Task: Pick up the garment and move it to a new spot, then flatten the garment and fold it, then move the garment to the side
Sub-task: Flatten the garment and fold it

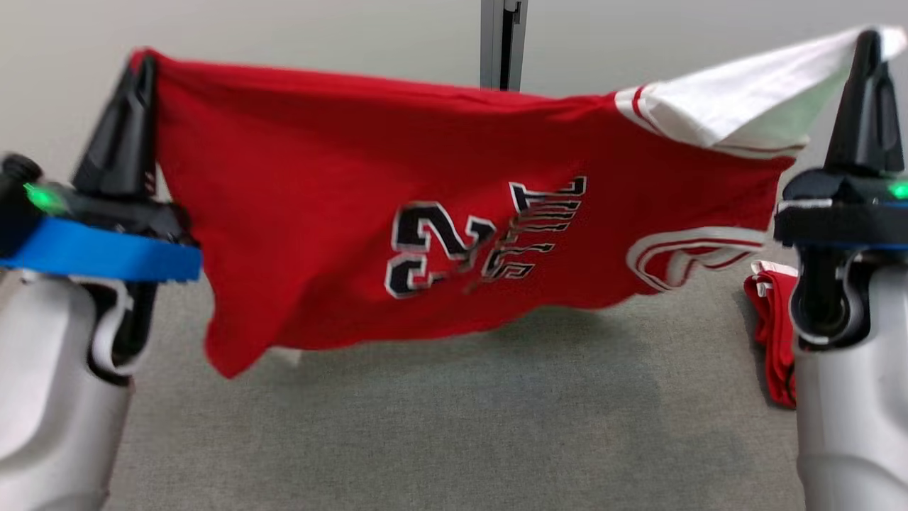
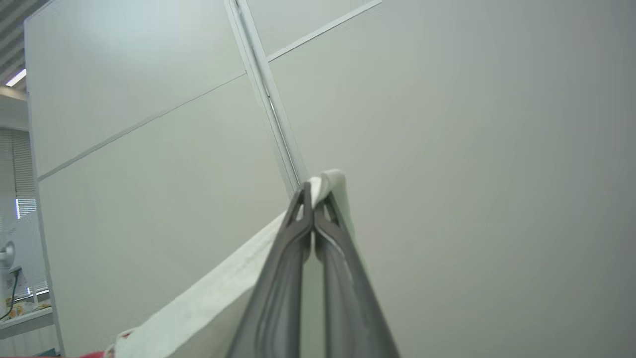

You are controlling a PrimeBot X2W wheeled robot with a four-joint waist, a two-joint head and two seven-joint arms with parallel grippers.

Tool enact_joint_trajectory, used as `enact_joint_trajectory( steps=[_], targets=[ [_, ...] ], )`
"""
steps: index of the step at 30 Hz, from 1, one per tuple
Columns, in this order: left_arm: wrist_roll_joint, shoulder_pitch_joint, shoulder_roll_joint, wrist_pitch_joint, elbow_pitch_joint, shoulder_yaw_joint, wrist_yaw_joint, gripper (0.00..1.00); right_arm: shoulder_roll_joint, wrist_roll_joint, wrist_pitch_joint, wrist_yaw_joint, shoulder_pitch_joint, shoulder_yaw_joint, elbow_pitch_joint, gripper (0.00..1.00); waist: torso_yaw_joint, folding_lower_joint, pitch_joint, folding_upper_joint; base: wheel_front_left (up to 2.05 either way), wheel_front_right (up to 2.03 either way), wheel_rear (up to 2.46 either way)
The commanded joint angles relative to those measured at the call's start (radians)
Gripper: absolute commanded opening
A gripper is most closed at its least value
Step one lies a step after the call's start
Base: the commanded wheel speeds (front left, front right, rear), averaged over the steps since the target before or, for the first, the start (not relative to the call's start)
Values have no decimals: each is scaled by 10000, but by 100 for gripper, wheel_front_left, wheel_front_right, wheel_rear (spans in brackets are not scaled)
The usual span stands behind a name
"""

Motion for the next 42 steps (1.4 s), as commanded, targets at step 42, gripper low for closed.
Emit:
enact_joint_trajectory(
  steps=[42],
  targets=[
    [-53,430,-326,-27,2362,651,26,0,-61,-1007,-26,-7,630,-1221,474,0,258,1,4107,0,0,0,0]
  ],
)
